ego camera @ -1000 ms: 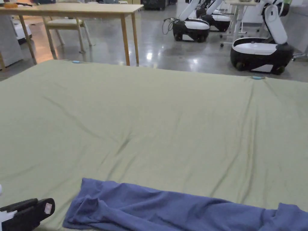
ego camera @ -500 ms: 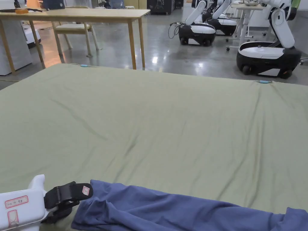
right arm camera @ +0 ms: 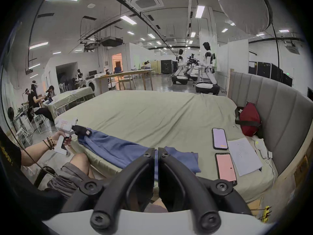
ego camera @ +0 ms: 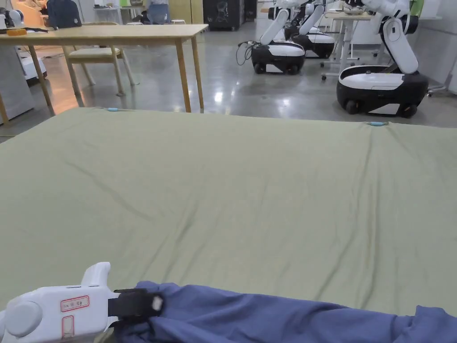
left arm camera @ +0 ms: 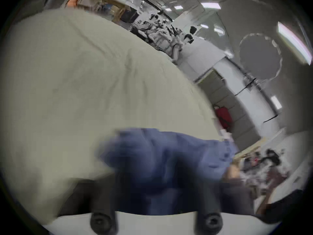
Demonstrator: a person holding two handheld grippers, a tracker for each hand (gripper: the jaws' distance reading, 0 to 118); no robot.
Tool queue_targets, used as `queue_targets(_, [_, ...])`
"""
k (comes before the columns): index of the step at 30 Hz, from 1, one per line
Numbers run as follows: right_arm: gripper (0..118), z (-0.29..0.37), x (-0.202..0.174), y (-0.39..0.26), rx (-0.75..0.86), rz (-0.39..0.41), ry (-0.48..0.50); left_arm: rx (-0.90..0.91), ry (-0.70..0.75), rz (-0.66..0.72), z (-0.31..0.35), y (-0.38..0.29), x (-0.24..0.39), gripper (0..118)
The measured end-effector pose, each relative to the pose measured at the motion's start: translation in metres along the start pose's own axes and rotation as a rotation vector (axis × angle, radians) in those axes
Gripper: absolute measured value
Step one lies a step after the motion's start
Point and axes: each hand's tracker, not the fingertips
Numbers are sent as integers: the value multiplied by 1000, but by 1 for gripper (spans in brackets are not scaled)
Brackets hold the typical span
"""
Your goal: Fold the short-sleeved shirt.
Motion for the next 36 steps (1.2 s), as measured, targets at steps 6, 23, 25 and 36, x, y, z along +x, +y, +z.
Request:
queue_targets(6, [5,-2,0,2,3,-12,-7,8,7,-39,-7,-7,6,5])
queue_targets(23, [5,-7,10,-3,6,-37,-9,172,132,43,96,34,20,5])
queue_targets(25, [5,-9,9,-3,1,-32,-6,174,13,16,86,22,63,5])
queue_targets(36, [5,2,10,-10,25,-62,5,-176,-3,-35,-55,-5,88,46])
